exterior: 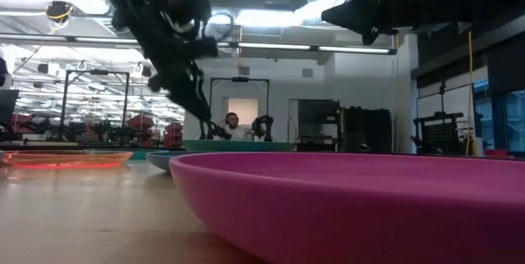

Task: Stack plastic plates
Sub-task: Put the green plate on top of the dark blue plate

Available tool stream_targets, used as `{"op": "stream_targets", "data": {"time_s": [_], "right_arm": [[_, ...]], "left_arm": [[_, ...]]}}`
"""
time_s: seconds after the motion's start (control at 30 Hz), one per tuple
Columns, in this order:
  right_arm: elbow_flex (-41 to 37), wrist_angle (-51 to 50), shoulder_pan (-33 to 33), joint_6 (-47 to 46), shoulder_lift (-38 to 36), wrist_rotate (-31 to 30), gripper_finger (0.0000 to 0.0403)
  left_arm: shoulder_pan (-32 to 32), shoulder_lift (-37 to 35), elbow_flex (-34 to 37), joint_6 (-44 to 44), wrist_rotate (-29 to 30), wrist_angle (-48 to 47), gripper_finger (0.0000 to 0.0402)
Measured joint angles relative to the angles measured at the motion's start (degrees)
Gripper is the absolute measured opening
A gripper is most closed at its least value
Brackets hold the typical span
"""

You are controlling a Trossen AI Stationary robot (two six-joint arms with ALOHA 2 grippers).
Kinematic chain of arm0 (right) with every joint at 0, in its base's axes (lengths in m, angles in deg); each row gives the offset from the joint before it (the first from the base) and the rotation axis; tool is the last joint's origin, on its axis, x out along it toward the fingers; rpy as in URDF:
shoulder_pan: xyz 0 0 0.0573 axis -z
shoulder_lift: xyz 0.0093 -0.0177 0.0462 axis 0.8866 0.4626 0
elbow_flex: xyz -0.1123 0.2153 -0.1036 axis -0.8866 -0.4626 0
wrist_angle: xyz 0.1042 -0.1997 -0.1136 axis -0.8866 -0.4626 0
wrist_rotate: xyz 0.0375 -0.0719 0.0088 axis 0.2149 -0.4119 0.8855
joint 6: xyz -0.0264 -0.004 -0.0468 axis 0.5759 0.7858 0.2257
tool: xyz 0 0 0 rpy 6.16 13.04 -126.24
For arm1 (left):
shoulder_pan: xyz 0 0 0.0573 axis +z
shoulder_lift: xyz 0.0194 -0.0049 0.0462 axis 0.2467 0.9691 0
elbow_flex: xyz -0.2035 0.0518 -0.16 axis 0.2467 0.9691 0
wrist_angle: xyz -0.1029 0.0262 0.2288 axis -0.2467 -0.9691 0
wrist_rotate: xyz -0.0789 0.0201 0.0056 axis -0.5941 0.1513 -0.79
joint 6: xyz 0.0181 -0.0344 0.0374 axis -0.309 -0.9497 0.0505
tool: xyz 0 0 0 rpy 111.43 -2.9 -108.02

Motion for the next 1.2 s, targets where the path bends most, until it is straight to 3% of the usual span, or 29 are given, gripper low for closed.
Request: {"op": "stream_targets", "data": {"time_s": [0.43,0.8,1.2], "right_arm": [[0.0,3.4,0.1,1.7,0.0,-0.7,0.0001],[0.0,3.3,0.1,4.8,0.0,-1.1,0.0001],[0.0,3.4,0.1,6.3,0.0,-4.2,0.0001]], "left_arm": [[5.4,8.6,-1.0,7.4,2.7,2.9,0.0151],[7.1,11.3,-1.0,11.1,0.2,4.3,0.0148],[6.5,11.1,-1.0,13.7,1.4,4.2,0.0024]]}}
